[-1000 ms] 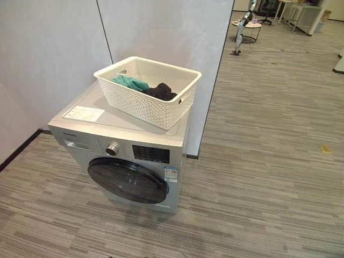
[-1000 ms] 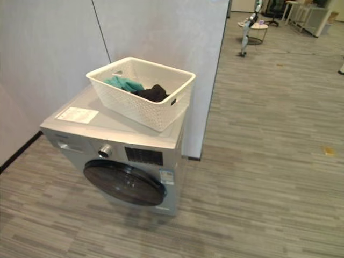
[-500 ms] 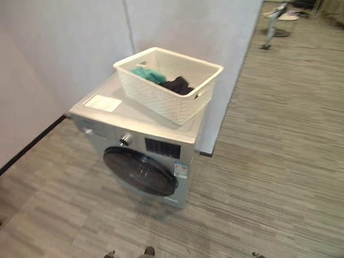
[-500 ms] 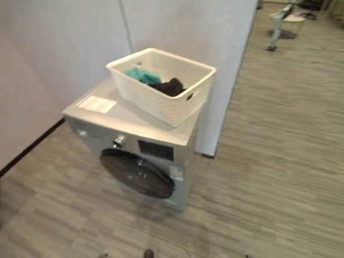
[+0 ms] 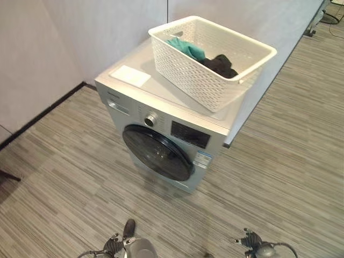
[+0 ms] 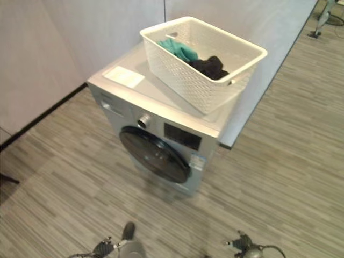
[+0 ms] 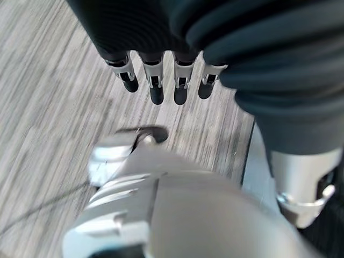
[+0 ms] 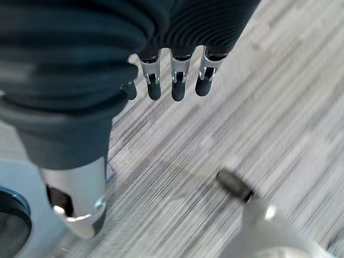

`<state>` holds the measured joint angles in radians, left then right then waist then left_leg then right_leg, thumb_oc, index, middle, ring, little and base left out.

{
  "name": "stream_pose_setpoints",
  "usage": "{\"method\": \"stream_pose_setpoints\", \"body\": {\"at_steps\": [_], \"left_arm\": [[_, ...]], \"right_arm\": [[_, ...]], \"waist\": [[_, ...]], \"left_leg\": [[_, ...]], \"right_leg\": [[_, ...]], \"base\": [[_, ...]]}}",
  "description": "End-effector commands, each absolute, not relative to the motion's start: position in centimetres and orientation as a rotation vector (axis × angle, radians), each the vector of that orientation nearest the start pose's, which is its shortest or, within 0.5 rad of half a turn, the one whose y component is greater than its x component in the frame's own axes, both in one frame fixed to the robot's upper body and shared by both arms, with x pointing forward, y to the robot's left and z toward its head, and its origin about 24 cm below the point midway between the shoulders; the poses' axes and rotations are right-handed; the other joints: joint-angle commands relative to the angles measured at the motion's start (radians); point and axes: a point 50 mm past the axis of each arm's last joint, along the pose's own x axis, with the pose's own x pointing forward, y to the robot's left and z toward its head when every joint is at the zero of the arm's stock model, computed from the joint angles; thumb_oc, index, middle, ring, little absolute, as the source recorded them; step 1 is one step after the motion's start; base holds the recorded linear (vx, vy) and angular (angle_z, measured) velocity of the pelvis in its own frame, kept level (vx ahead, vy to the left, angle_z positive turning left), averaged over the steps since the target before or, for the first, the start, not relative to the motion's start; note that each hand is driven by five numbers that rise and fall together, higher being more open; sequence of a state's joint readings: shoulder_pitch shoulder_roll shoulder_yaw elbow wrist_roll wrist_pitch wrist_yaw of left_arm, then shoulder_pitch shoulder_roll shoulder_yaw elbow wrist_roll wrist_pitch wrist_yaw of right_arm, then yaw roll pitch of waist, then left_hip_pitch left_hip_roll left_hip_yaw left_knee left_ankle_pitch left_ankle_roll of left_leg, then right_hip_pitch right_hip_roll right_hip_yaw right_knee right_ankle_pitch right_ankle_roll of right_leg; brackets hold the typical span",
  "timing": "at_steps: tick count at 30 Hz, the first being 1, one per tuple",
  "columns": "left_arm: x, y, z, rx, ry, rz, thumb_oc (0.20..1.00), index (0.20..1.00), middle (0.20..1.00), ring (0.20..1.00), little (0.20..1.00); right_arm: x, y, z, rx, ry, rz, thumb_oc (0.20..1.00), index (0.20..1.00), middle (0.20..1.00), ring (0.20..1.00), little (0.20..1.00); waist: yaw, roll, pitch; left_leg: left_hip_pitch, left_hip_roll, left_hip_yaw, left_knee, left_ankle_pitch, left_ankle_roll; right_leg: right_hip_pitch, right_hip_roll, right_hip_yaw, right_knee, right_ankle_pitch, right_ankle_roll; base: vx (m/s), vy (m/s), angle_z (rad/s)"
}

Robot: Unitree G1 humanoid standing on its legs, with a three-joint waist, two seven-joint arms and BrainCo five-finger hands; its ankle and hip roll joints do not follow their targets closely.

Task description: Grab the laundry basket,head to the washer,open it,put in the laundry and shut it.

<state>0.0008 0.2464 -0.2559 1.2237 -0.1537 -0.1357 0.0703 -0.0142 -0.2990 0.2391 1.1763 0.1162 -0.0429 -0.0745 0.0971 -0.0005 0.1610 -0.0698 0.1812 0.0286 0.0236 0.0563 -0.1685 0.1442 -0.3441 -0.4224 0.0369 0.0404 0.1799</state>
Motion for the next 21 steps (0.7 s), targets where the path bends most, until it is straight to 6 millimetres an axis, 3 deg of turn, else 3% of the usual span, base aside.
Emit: {"method": "stream_pose_setpoints", "body": {"at_steps": [1, 2, 3, 4, 6, 7, 9, 11, 12, 16, 21], "left_arm": [[10.3, 23.8, -15.3, 0.325, 1.064, 0.059, 1.0, 1.0, 1.0, 1.0, 1.0], [10.5, 23.9, -15.2, 0.335, 1.06, 0.055, 1.0, 1.0, 1.0, 1.0, 1.0], [10.3, 24.6, -15.1, 0.332, 1.065, 0.082, 1.0, 1.0, 1.0, 1.0, 1.0], [10.0, 24.9, -15.1, 0.322, 1.067, 0.1, 1.0, 1.0, 1.0, 1.0, 1.0], [9.4, 25.4, -15.1, 0.299, 1.078, 0.143, 1.0, 1.0, 1.0, 1.0, 1.0], [9.4, 25.4, -15.1, 0.298, 1.078, 0.143, 1.0, 1.0, 1.0, 1.0, 1.0], [8.8, 25.9, -15.0, 0.279, 1.09, 0.179, 1.0, 1.0, 1.0, 1.0, 1.0], [8.7, 26.4, -14.9, 0.271, 1.087, 0.206, 1.0, 1.0, 1.0, 1.0, 1.0], [8.6, 26.4, -14.9, 0.262, 1.087, 0.215, 1.0, 1.0, 1.0, 1.0, 1.0], [8.0, 26.3, -15.1, 0.245, 1.098, 0.237, 1.0, 1.0, 1.0, 1.0, 1.0], [7.7, 25.8, -15.3, 0.225, 1.113, 0.241, 1.0, 1.0, 1.0, 1.0, 1.0]], "right_arm": [[15.3, -24.9, -13.5, -0.283, 0.992, -0.15, 1.0, 1.0, 1.0, 1.0, 1.0], [16.2, -24.6, -13.2, -0.286, 0.959, -0.142, 1.0, 1.0, 1.0, 1.0, 1.0], [18.0, -24.0, -12.2, -0.28, 0.868, -0.138, 1.0, 1.0, 1.0, 1.0, 1.0], [18.8, -23.6, -11.7, -0.282, 0.827, -0.123, 1.0, 1.0, 1.0, 1.0, 1.0], [20.7, -23.2, -10.3, -0.336, 0.734, -0.088, 1.0, 1.0, 1.0, 1.0, 1.0], [20.7, -23.2, -10.3, -0.337, 0.734, -0.088, 1.0, 1.0, 1.0, 1.0, 1.0], [23.0, -22.5, -8.0, -0.431, 0.597, -0.021, 1.0, 1.0, 1.0, 1.0, 1.0], [25.0, -22.6, -4.9, -0.568, 0.438, 0.032, 1.0, 1.0, 1.0, 1.0, 1.0], [25.5, -22.6, -3.9, -0.621, 0.398, 0.048, 1.0, 1.0, 1.0, 1.0, 1.0], [26.0, -22.9, -1.7, -0.755, 0.294, 0.088, 1.0, 1.0, 1.0, 1.0, 1.0], [25.4, -22.8, -1.9, -0.775, 0.294, 0.103, 1.0, 1.0, 1.0, 1.0, 1.0]], "waist": [[0.027, 0.019, -0.054], [0.026, 0.026, -0.057], [0.002, 0.034, -0.06], [-0.001, 0.037, -0.059], [0.009, 0.038, -0.049], [0.008, 0.039, -0.048], [-0.001, 0.035, -0.041], [-0.002, 0.014, -0.03], [-0.001, 0.008, -0.025], [0.018, -0.018, -0.047], [0.033, -0.034, -0.064]], "left_leg": [[-0.058, -0.031, -0.006, 0.057, -0.085, 0.08], [-0.058, -0.034, 0.018, 0.057, -0.088, 0.089], [-0.05, -0.066, 0.027, 0.045, -0.086, 0.117], [-0.038, -0.078, 0.028, 0.036, -0.085, 0.127], [-0.018, -0.099, 0.054, 0.019, -0.083, 0.135], [-0.017, -0.098, 0.054, 0.019, -0.083, 0.135], [0.005, -0.109, 0.066, 0.002, -0.081, 0.142], [0.015, -0.125, 0.075, -0.005, -0.08, 0.148], [0.016, -0.13, 0.069, -0.01, -0.078, 0.148], [0.02, -0.131, 0.068, -0.041, -0.067, 0.141], [0.032, -0.113, 0.051, -0.097, -0.035, 0.123]], "right_leg": [[-0.067, -0.15, -0.02, -0.007, 0.149, 0.018], [-0.071, -0.143, -0.043, -0.006, 0.133, 0.011], [-0.109, -0.071, 0.025, 0.032, 0.067, -0.023], [-0.132, -0.035, 0.063, 0.045, 0.037, -0.03], [-0.152, 0.023, 0.019, 0.035, 0.004, -0.036], [-0.151, 0.023, 0.018, 0.034, 0.004, -0.036], [-0.17, 0.079, -0.004, 0.023, -0.03, -0.054], [-0.168, 0.134, 0.05, 0.015, -0.065, -0.063], [-0.171, 0.144, 0.08, 0.013, -0.066, -0.065], [-0.12, 0.156, 0.079, -0.076, -0.045, -0.06], [-0.095, 0.172, 0.053, -0.117, -0.047, -0.06]], "base": [[0.04, 0.304, -0.76], [0.14, 0.547, -0.81], [0.16, 0.477, -0.62], [0.16, 0.43, -0.2], [0.06, 0.189, -0.04], [0.04, 0.11, -0.39], [0.05, 0.087, -0.14], [0.04, 0.039, 0.15], [0.02, 0.011, -0.14], [0.05, -0.066, -0.1], [0.05, -0.064, 0.01]]}}
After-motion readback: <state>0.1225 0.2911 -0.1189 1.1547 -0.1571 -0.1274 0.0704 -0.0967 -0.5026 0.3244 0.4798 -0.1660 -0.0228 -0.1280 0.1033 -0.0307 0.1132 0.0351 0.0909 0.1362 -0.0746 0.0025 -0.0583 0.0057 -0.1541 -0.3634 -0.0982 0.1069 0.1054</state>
